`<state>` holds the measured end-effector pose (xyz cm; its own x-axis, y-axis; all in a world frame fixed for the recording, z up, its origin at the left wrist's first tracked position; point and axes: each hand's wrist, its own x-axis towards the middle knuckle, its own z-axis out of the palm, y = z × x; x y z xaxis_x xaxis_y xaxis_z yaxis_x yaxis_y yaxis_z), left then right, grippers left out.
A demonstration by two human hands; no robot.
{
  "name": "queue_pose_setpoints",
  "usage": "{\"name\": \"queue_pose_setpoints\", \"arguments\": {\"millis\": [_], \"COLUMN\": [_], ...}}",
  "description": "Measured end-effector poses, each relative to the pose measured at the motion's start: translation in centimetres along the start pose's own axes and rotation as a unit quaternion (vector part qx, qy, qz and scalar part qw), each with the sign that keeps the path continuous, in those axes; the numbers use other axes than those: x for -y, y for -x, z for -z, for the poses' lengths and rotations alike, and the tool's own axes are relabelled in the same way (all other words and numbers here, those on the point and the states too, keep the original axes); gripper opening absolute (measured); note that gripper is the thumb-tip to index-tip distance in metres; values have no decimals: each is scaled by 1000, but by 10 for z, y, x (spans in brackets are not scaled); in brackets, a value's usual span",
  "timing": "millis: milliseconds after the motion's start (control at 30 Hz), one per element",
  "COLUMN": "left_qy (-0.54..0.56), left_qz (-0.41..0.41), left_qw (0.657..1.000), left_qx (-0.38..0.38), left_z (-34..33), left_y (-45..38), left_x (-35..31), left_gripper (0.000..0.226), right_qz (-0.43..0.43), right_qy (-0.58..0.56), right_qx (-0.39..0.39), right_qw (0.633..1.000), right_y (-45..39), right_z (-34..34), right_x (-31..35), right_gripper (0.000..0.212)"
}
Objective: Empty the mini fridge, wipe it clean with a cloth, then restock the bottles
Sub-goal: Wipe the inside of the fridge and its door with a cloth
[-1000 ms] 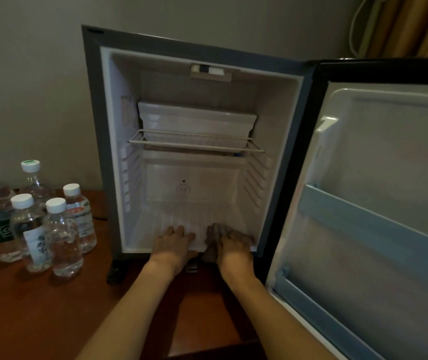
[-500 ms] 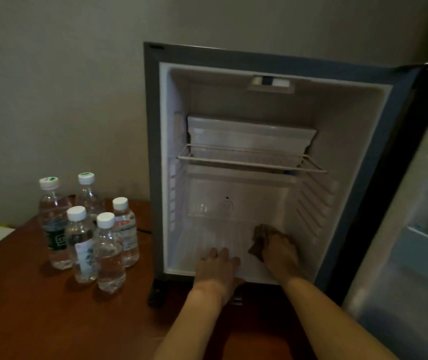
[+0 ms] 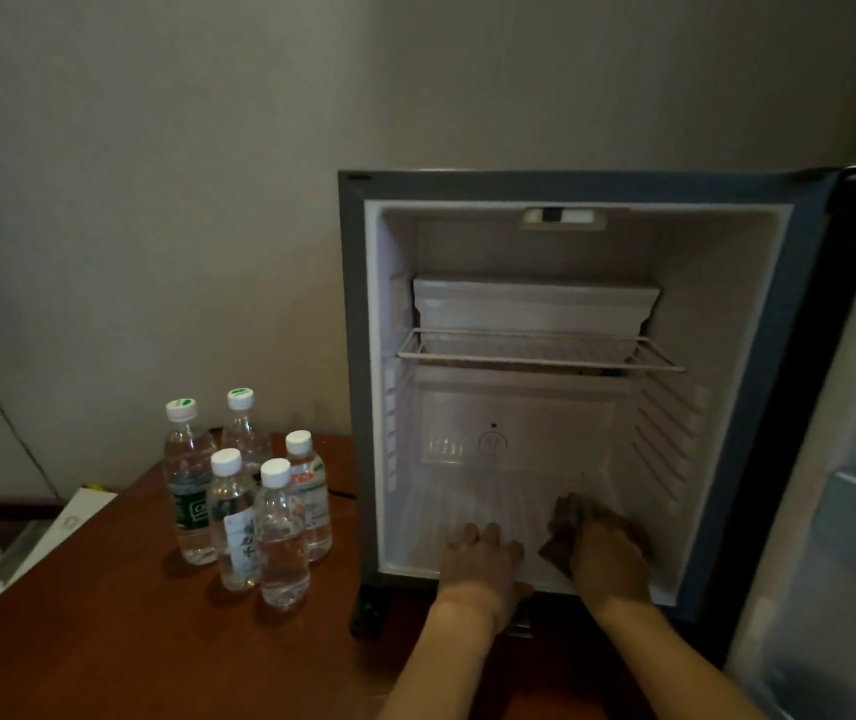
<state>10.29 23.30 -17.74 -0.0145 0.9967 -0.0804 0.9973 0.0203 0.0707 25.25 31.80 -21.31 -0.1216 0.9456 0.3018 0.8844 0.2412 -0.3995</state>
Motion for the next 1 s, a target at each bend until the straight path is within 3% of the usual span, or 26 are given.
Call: {"name": "queue_pose_setpoints", "arguments": {"millis": [67,133,167,267,333,433,600,833,1000], "left_qy": [-1,-3,-3,-3,-4,-8,1,26,32], "left_qz": [0,-1,-1,-2,-1,1,-1,-8,-9], "left_qw": [1000,1000,1000,1000,1000,1000,1000,999,999], "left_qx": [1,1,0,-6,-10,-12,-11,-21,-24], "left_z": [0,0,-1,-2,-3,-5,-6,-12,-13], "left_y": [2,1,0,-2,-2,-3,-5,-8,-11], "left_x": [0,1,1,1,1,1,1,6,6], "left_gripper": [52,51,51,52,52,52,52,50,50], "right_qz": [-13,-34,-40,37,35,-26,-55,4,-26], "right_qy": [31,47,58,75,84,68,86,40,54], "right_qx": [10,12,-5,-80,-106,-15,17,-36,-36], "right_qw": [999,998,998,993,990,997,995,999,998], "right_y": [12,26,35,58,61,47,19,-29,-45], "right_z": [0,3,7,5,2,11,8,-9,-2], "right_x": [-3,-3,-1,-7,-12,4,8,6,14], "right_gripper": [50,38,30,33,36,32,28,25,35]}}
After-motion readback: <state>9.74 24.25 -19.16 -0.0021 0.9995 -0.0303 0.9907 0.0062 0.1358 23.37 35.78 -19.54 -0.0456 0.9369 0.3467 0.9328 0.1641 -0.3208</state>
